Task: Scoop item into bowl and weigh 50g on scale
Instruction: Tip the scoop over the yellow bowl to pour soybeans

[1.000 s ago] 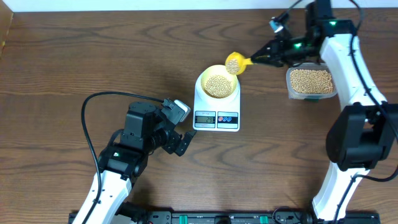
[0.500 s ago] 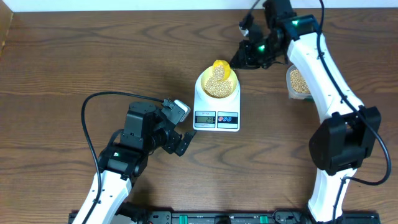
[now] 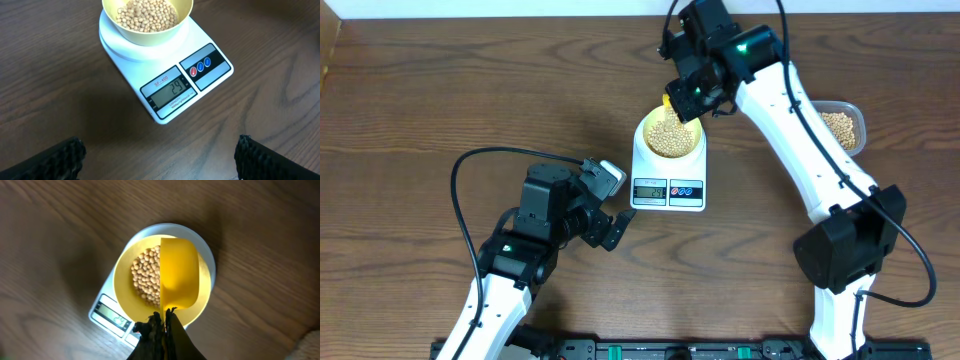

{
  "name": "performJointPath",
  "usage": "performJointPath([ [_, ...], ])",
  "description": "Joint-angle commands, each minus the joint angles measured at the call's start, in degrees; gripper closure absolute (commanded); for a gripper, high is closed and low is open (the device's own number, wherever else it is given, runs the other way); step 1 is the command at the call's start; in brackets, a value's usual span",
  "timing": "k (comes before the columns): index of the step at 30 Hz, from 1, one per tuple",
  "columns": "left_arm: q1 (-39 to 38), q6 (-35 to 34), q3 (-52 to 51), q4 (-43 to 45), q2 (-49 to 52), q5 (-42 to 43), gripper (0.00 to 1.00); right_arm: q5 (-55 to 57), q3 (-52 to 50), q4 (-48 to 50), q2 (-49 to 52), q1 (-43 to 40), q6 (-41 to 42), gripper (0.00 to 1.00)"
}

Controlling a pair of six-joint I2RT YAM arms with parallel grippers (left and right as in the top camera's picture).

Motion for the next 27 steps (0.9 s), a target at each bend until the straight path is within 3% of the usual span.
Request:
performJointPath([
  [1, 0.2, 0.8, 0.2, 0.1, 0.1, -0.3, 0.02, 7.1, 1.4, -1.0, -0.7, 2.6, -3.8, 0.99],
  [6, 0.2, 0.8, 0.2, 0.1, 0.1, -0.3, 0.02, 11.8, 1.5, -1.3, -1.0, 4.6, -4.9, 0.99],
  [14, 0.2, 0.8, 0.2, 0.1, 0.1, -0.3, 0.02, 10.5, 1.5, -1.2, -2.5, 3.4, -3.9, 0.99],
  [21, 0.2, 0.8, 0.2, 0.1, 0.1, -0.3, 0.02, -0.1, 1.5, 0.2, -6.3, -4.2, 0.0, 0.99],
  [27, 0.2, 0.8, 0.2, 0.1, 0.1, -0.3, 0.02, -0.4, 1.5, -1.5, -11.5, -14.3, 2.0, 0.99],
])
